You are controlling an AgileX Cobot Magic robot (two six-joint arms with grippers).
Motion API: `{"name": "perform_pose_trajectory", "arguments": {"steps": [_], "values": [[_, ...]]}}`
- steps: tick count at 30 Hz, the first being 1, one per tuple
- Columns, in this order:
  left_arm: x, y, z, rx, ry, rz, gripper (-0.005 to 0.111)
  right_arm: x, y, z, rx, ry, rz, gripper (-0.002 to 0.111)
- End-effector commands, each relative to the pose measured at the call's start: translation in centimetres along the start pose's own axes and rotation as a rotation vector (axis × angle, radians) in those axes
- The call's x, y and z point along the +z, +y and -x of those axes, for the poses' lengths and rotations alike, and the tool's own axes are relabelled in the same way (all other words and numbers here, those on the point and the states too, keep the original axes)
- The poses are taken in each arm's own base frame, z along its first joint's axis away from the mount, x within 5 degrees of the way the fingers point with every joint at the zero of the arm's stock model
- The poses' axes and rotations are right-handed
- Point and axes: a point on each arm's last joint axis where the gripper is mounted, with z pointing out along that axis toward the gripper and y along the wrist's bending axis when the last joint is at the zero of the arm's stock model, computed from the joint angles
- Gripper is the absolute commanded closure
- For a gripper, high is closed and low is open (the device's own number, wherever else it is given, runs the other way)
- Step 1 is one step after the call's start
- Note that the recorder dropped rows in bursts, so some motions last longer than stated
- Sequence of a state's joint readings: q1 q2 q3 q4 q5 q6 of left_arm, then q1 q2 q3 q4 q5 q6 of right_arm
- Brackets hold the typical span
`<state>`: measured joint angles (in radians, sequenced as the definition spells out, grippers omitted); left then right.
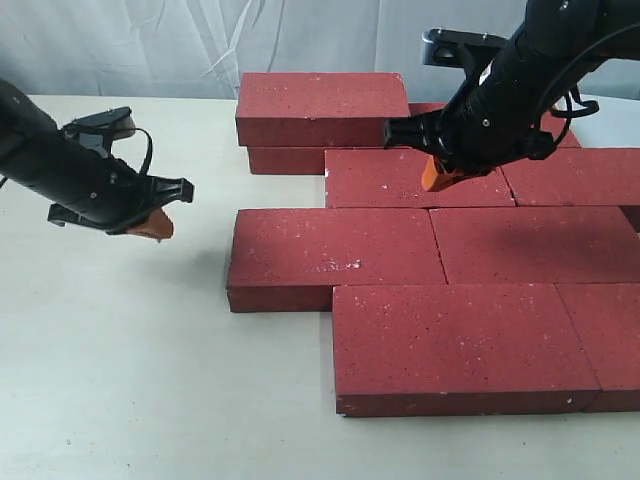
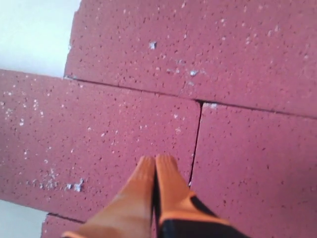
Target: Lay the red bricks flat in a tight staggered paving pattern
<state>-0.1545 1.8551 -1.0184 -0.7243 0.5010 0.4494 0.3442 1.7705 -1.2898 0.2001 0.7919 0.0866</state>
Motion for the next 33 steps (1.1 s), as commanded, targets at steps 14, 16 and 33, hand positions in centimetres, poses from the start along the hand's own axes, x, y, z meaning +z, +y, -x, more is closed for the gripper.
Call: {"name": "perform_pose_trajectory", "arguments": {"steps": [14,16,33], "values": [[-4.6,-1.5,5.2,0.037,-0.194,0.077,0.107,-0.3,-1.1,2.0,-0.006,-0.197,-0.018,0.108],[-5.0,-1.8,5.9,0.040,-0.217,0.070,0.107,-0.4,-1.9,2.3,0.043,-0.216,-0.019,0.108],[-4.3,-2.4,11.8,-0.001,-0.305,0.084,0.107,0.0,-5.1,5.2,0.129,-0.419,-0.040,0.108]]}}
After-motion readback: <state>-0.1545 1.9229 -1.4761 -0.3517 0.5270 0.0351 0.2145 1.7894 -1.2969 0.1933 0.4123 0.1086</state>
